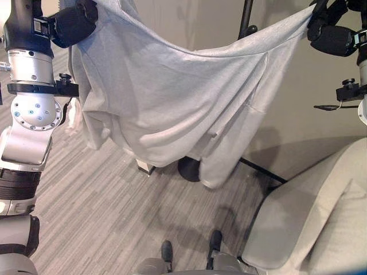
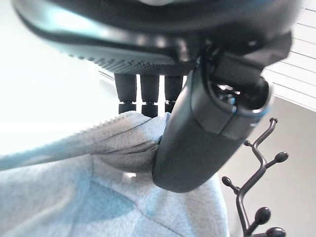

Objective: Hang the clothes on the sofa on the clothes rack.

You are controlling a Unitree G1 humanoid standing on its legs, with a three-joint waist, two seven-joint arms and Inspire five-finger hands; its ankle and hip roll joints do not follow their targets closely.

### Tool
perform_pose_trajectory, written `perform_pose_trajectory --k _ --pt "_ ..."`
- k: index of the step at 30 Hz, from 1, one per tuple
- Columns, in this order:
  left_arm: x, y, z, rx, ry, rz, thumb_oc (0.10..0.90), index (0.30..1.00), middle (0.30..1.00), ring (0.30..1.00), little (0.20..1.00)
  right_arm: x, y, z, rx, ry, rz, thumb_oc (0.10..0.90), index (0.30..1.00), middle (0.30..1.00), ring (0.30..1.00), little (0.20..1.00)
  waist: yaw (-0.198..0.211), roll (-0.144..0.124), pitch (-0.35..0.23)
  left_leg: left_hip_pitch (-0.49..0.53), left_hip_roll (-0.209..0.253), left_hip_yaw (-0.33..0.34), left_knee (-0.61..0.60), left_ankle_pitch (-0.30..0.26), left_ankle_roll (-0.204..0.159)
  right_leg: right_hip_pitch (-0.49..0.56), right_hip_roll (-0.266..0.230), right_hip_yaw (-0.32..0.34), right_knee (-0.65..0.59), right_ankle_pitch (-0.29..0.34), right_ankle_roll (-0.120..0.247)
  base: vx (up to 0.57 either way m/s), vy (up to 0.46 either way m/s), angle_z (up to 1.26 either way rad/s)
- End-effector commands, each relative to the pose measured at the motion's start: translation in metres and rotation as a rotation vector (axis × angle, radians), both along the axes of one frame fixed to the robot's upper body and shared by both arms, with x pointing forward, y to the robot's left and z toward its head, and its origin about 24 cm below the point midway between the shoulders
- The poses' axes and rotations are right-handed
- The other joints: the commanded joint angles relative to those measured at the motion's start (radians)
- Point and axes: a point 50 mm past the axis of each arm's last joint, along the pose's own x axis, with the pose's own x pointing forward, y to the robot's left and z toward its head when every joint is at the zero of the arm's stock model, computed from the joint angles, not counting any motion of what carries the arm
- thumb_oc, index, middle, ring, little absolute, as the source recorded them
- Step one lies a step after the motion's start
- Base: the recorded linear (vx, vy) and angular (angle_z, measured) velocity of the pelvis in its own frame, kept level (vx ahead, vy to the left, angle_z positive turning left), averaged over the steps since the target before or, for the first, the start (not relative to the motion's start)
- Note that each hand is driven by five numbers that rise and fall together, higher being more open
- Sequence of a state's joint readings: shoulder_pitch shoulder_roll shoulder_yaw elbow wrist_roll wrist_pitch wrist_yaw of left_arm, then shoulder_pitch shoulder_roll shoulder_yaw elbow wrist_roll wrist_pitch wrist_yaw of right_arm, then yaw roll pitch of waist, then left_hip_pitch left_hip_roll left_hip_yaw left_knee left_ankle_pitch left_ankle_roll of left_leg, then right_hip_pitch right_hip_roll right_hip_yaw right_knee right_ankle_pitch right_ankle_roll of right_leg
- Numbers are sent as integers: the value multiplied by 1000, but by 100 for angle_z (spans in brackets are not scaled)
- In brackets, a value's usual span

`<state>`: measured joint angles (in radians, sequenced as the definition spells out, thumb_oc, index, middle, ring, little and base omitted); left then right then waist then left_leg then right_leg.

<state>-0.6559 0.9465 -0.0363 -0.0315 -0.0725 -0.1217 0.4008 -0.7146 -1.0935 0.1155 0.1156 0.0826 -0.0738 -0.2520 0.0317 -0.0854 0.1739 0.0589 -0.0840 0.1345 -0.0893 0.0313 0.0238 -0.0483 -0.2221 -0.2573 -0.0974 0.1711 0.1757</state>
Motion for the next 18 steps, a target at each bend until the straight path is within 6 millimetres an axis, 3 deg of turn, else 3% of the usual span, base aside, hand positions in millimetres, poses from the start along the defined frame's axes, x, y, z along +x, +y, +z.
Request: perform_pose_trajectory --k 1,12,15,18 --pt "-17 -12 33 -23 -199 -100 400 300 300 300 300 -32 -6 64 -7 -304 -41 400 300 300 300 300 10 11 -114 39 126 37 2 -119 -115 77 28 -40 10 -92 21 120 -102 29" --pt "-14 -20 29 -33 -182 -142 400 300 300 300 300 -41 -18 57 26 -323 -66 400 300 300 300 300 -17 23 -149 77 159 53 2 -131 -132 128 50 -58 10 -139 13 70 -68 -1" --pt "-12 -27 44 9 -210 -132 400 300 300 300 300 -43 -28 76 35 -365 -126 400 300 300 300 300 -22 17 -159 92 171 66 2 -133 -139 136 64 -52 10 -146 10 36 -83 -4" --pt "10 -23 71 68 -187 0 400 300 300 300 300 -35 -37 108 16 -354 -221 400 300 300 300 300 -27 11 -169 99 185 86 2 -125 -153 133 76 -46 10 -148 12 28 -86 -14"
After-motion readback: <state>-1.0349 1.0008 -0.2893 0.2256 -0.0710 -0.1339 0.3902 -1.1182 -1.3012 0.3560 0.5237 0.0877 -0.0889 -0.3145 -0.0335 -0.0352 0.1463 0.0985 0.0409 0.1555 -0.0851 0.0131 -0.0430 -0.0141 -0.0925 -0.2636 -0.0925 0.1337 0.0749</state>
